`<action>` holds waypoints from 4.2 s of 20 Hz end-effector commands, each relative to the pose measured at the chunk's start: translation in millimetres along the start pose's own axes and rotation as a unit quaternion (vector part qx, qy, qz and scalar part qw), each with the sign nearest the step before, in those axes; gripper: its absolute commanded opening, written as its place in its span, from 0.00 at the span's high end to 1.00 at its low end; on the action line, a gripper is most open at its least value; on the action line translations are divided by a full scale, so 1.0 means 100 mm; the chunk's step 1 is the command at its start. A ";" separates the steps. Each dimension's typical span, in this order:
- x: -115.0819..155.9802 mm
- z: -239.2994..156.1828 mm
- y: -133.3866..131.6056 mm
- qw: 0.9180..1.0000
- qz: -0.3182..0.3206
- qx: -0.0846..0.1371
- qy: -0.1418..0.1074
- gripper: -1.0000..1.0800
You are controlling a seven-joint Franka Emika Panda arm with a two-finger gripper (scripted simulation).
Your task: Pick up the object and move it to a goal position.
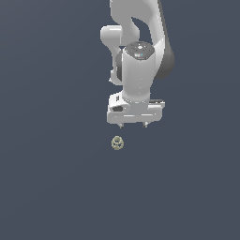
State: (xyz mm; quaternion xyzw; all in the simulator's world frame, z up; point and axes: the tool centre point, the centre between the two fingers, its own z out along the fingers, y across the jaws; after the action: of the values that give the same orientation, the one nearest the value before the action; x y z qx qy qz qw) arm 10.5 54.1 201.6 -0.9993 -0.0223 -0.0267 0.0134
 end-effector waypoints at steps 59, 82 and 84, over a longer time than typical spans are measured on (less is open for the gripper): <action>-0.25 1.60 0.70 0.999 -0.045 -0.012 -0.028 1.00; -0.26 1.04 0.25 0.999 -0.045 -0.012 -0.027 1.00; -0.26 0.87 0.11 0.999 -0.045 -0.012 -0.027 1.00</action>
State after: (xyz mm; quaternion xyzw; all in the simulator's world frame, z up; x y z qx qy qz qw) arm -8.9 34.2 99.8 -0.9977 -0.0673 0.0001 -0.0003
